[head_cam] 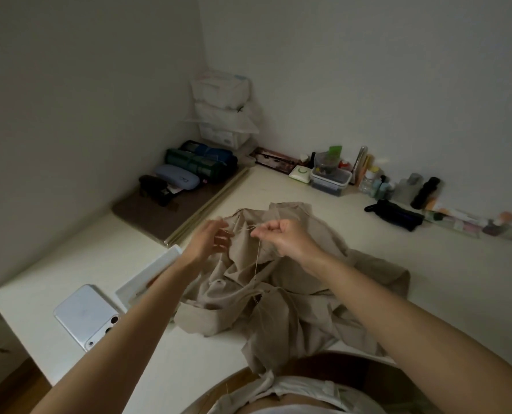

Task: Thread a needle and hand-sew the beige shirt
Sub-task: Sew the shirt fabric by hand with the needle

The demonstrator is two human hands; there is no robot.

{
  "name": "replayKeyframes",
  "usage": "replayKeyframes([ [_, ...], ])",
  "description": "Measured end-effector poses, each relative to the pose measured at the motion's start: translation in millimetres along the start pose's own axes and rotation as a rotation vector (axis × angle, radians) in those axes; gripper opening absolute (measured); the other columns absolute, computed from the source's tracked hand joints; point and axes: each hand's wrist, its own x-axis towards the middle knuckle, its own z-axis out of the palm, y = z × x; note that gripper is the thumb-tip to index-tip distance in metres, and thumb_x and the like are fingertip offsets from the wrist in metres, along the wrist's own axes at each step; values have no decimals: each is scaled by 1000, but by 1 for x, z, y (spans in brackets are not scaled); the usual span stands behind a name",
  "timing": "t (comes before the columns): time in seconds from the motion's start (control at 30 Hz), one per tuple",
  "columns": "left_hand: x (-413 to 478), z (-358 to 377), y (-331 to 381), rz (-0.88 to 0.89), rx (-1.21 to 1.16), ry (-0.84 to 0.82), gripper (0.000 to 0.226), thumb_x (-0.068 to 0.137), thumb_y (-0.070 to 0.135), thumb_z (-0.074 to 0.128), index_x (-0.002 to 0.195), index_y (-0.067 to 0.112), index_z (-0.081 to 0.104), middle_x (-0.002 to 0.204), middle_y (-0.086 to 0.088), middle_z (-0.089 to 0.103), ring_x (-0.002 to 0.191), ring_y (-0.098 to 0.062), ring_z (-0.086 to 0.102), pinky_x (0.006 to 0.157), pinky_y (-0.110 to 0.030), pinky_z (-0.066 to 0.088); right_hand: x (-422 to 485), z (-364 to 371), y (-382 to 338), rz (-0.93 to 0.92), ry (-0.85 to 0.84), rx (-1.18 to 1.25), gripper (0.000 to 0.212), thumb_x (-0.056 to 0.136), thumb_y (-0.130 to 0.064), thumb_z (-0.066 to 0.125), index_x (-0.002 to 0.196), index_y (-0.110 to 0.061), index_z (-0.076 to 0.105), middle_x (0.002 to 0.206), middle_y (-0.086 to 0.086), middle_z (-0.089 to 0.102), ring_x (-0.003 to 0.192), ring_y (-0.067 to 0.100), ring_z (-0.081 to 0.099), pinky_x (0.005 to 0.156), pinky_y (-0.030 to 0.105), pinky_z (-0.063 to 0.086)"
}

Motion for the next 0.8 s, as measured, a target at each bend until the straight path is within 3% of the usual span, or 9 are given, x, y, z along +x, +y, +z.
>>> replayKeyframes([
  [0.07,-9,8,-5,-36,-11,-187,33,103,33,29,109,16,56,108,-12,66,88,-20,63,78,-27,50,6,-5,-4,-13,52,-25,23,90,-25,63,105,-9,69,75,-15,62,44,-15,48,52,10,32],
  [0.13,-21,17,-7,-30,57,-431,35,100,37,31,115,18,58,109,-7,70,103,-17,64,88,-24,49,11,-11,-8,-16,108,-31,21,91,-24,62,102,-9,70,55,-20,59,40,-13,46,48,10,32],
  [0.23,-34,23,-3,17,159,-596,29,99,28,40,97,22,68,110,-17,68,114,-20,60,92,-18,47,18,-21,-7,34,223,33,18,92,-18,60,101,-6,70,60,-16,59,36,-11,45,38,7,32],
  [0.3,-36,22,1,51,118,-550,29,99,21,42,93,17,70,98,-19,68,103,-25,63,86,-19,49,23,-28,2,113,275,78,21,92,-17,60,106,-3,68,67,-9,55,32,-7,43,35,9,31],
  [0.4,-32,16,5,102,-25,-434,29,95,19,46,109,2,65,78,-1,67,81,-15,65,80,-24,51,24,-35,24,226,317,-24,25,91,-19,62,110,-4,67,60,-7,42,43,1,38,40,14,28],
  [0.53,-29,8,20,181,-210,-373,24,89,19,47,97,9,68,66,-1,59,67,-15,60,72,-24,53,22,-42,57,395,361,-27,24,90,-19,62,109,-7,68,58,-1,43,48,11,35,37,17,27],
  [0.63,-30,6,31,205,-269,-330,23,90,17,45,96,5,64,59,1,50,59,-11,54,64,-22,52,19,-47,69,431,373,-116,22,91,-19,61,107,-7,70,72,7,60,55,13,45,46,22,33],
  [0.7,-29,6,34,221,-269,-324,25,95,15,42,96,6,64,59,1,45,57,-10,49,63,-21,51,16,-49,74,420,373,-119,20,91,-15,60,106,-6,70,102,11,67,81,19,58,61,23,44],
  [0.8,-27,10,36,231,-222,-298,29,100,11,36,97,6,65,59,0,38,54,-9,42,58,-20,47,13,-46,79,425,329,-144,18,92,-13,59,105,-5,69,111,10,66,108,24,58,84,30,46],
])
